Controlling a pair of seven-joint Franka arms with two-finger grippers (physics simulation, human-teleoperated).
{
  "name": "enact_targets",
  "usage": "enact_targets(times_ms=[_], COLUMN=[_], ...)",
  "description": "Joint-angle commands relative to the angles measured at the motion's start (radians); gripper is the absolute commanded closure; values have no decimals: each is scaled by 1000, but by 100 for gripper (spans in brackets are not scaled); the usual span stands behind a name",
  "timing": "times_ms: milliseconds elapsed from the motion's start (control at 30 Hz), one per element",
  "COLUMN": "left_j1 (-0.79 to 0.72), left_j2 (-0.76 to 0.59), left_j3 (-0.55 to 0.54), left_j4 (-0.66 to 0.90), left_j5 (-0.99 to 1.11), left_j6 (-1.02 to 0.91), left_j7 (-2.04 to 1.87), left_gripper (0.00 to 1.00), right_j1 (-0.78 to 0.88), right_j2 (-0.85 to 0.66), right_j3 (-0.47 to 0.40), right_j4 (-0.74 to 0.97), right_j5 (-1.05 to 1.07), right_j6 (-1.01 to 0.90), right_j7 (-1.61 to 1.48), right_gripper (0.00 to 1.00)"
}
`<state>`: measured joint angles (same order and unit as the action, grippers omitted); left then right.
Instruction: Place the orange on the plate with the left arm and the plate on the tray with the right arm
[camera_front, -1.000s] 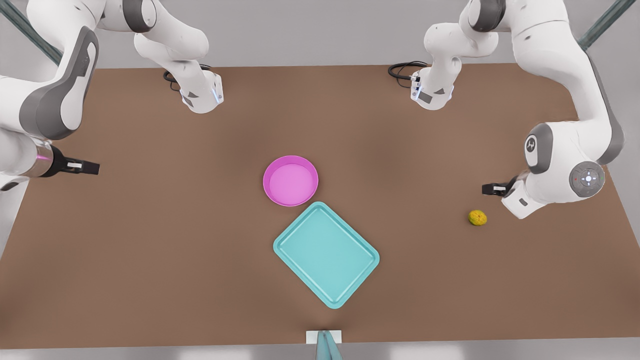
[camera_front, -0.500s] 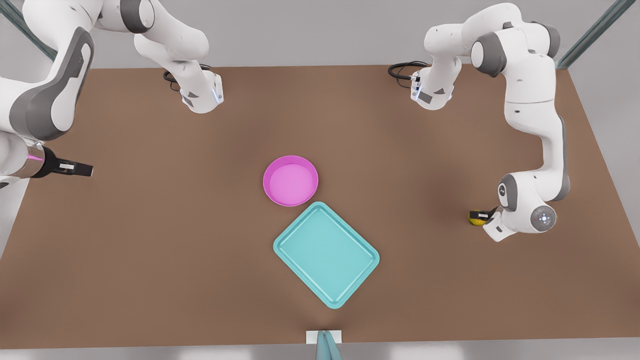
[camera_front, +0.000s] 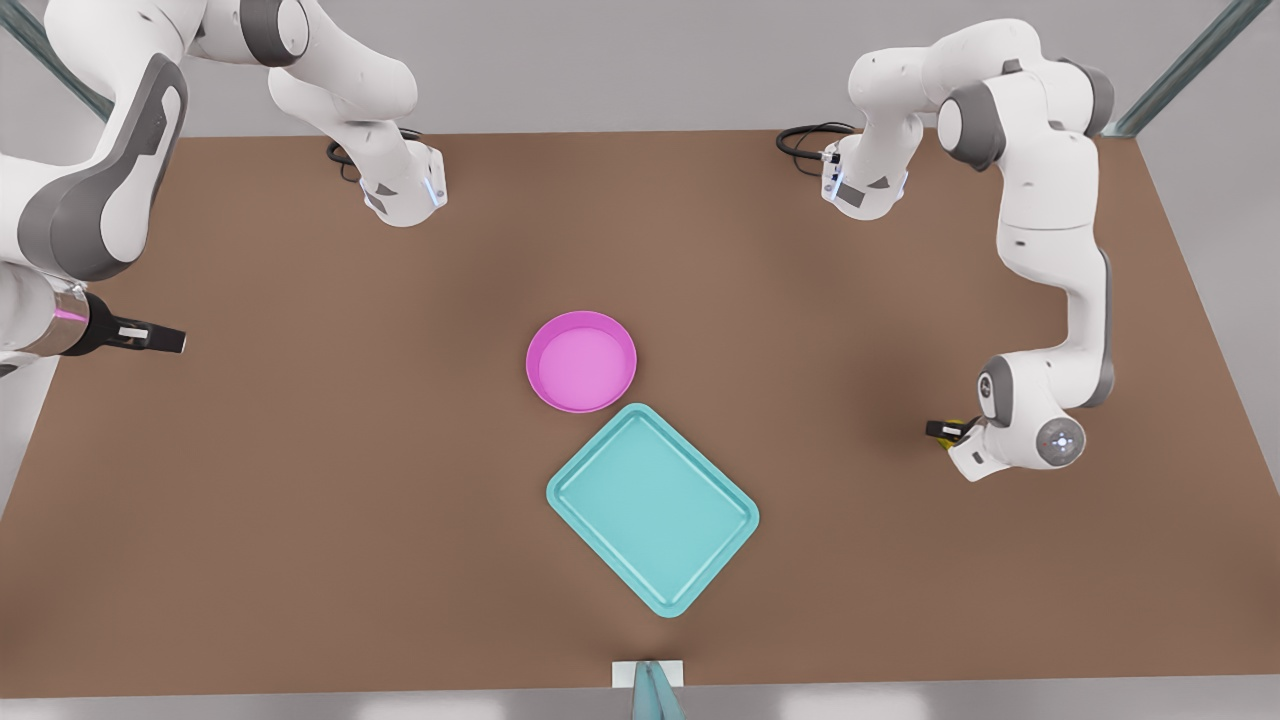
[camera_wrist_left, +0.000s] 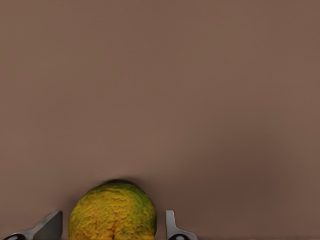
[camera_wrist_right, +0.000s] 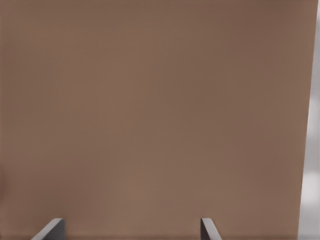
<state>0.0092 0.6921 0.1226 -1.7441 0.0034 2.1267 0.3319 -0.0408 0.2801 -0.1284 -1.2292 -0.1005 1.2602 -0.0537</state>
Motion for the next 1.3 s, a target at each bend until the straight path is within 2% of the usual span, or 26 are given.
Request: enact_targets(times_ms=[0, 67, 100, 133, 167, 300, 400, 467, 533, 567, 667, 833, 1033, 1100, 1200, 1233, 1267], left_j1=[0, 0, 0, 0, 0, 0, -41, -120, -121, -190, -506, -805, -828, -828, -825, -799, -709], left_j2=[4, 7, 7, 7, 7, 7, -55, -101, -143, -134, -80, 153, 224, 231, 221, 172, 74], left_j3=[0, 0, 0, 0, 0, 0, 0, -17, -190, -285, -288, -290, -287, -285, -279, -273, -271], left_j4=[0, 0, 2, 0, 0, 2, 2, 15, 43, 116, 270, 598, 614, 612, 615, 617, 621], left_j5=[1, 1, 1, 1, 1, 1, 1, -3, -3, -2, -5, -33, -19, -16, -16, -28, -59], left_j6=[2, 4, 7, 9, 9, 10, -74, -165, -195, -248, -246, -229, -154, -139, -154, -235, -463], left_j7=[56, 56, 56, 56, 56, 55, -33, -140, -365, -588, -973, -1387, -1383, -1386, -1366, -1306, -1191], left_gripper=[0, 0, 8, 26, 30, 30, 32, 32, 31, 31, 31, 31, 30, 0, 0, 0, 0], right_j1=[1, 1, 1, 1, 1, -1, 1, 1, 1, 1, 1, 1, 1, 1, 1, 1, 1], right_j2=[-1, -1, -2, -1, -1, -1, 5, 5, 5, 5, 7, 5, 7, 7, 7, 7, 7], right_j3=[0, 0, 0, 0, 0, 0, 0, 0, 0, 0, 0, 0, 0, 0, 0, 0, 0], right_j4=[0, 0, 0, 0, 0, 0, 0, 0, 0, 0, 0, 0, 0, 0, 0, 0, 0], right_j5=[1, 1, 1, 1, 1, 2, 2, 2, 2, 2, 2, 2, 1, 1, 2, 2, 1], right_j6=[1, 1, 1, 1, 1, 1, 1, 1, 1, 1, 1, 1, 1, 2, 2, 4, 4], right_j7=[-3, -3, -2, -3, -2, -3, -3, -3, -3, -3, -3, -2, -3, -3, -3, -3, -3], right_gripper=[0, 0, 0, 0, 0, 0, 0, 0, 0, 0, 0, 0, 0, 0, 0, 0, 0])
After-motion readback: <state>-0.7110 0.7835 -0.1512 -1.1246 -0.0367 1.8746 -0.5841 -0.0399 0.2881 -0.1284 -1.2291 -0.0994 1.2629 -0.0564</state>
